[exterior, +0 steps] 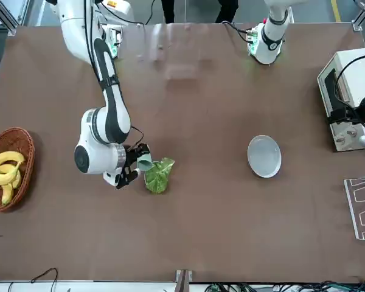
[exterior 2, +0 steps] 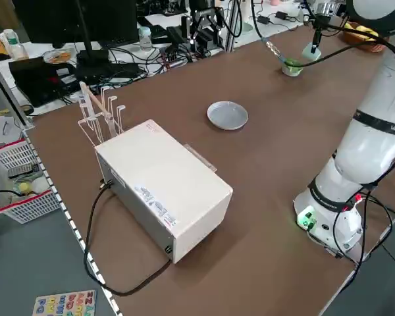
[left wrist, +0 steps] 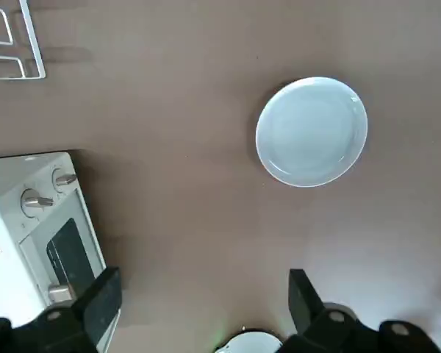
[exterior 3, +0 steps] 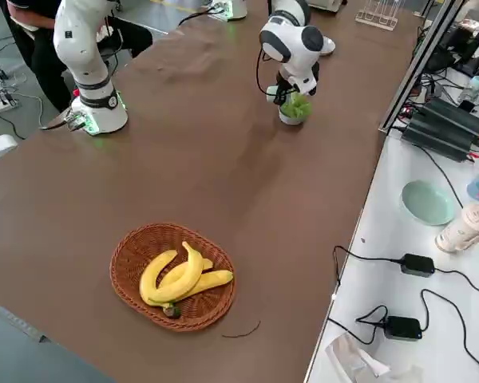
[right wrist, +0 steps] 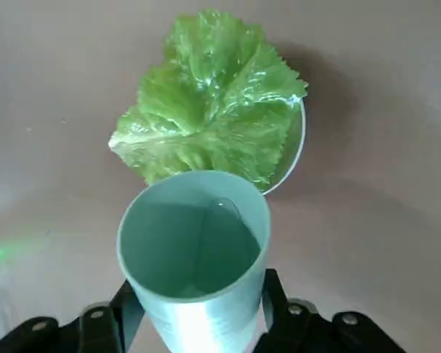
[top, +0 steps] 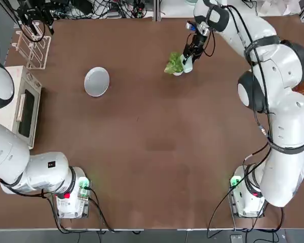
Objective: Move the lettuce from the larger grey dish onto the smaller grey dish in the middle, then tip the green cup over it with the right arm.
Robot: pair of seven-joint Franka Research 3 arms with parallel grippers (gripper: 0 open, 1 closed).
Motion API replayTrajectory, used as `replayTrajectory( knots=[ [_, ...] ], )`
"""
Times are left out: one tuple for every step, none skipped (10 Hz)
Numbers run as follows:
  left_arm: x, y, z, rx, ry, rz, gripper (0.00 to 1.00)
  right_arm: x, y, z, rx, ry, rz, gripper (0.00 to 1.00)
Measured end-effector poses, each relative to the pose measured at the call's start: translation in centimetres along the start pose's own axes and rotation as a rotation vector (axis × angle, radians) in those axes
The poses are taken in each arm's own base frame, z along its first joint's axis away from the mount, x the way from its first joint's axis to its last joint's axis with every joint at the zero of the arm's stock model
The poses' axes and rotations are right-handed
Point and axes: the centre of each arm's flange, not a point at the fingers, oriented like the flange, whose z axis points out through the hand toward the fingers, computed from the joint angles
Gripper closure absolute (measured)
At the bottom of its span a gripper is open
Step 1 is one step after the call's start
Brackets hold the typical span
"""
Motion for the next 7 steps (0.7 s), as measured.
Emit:
replayTrajectory(
  knots=[
    [0.0, 0.0, 0.0, 0.0, 0.0, 0.0, 0.0, 0.2, -0.3, -0.8, 0.002, 0.002, 0.006, 0.32],
    [0.0, 0.0, 0.0, 0.0, 0.0, -0.001, 0.0, 0.5, -0.3, -1.5, 0.001, 0.01, 0.012, 0.32],
    [0.0, 0.0, 0.0, 0.0, 0.0, -0.001, 0.0, 0.7, -0.1, -1.6, 0.0, 0.01, 0.019, 0.32],
    [0.0, 0.0, 0.0, 0.0, 0.0, -0.001, 0.0, 1.0, 0.1, -1.5, -0.004, 0.008, 0.026, 0.32],
    [0.0, 0.0, 0.0, 0.0, 0.0, -0.001, 0.0, 1.3, 0.2, -1.1, -0.009, 0.005, 0.04, 0.32],
    [0.0, 0.0, 0.0, 0.0, 0.0, -0.001, 0.0, 1.6, 0.2, -0.8, -0.012, 0.0, 0.06, 0.32],
    [0.0, 0.0, 0.0, 0.0, 0.0, -0.001, 0.0, 1.8, 0.1, -0.5, -0.012, -0.01, 0.076, 0.32]
  ],
)
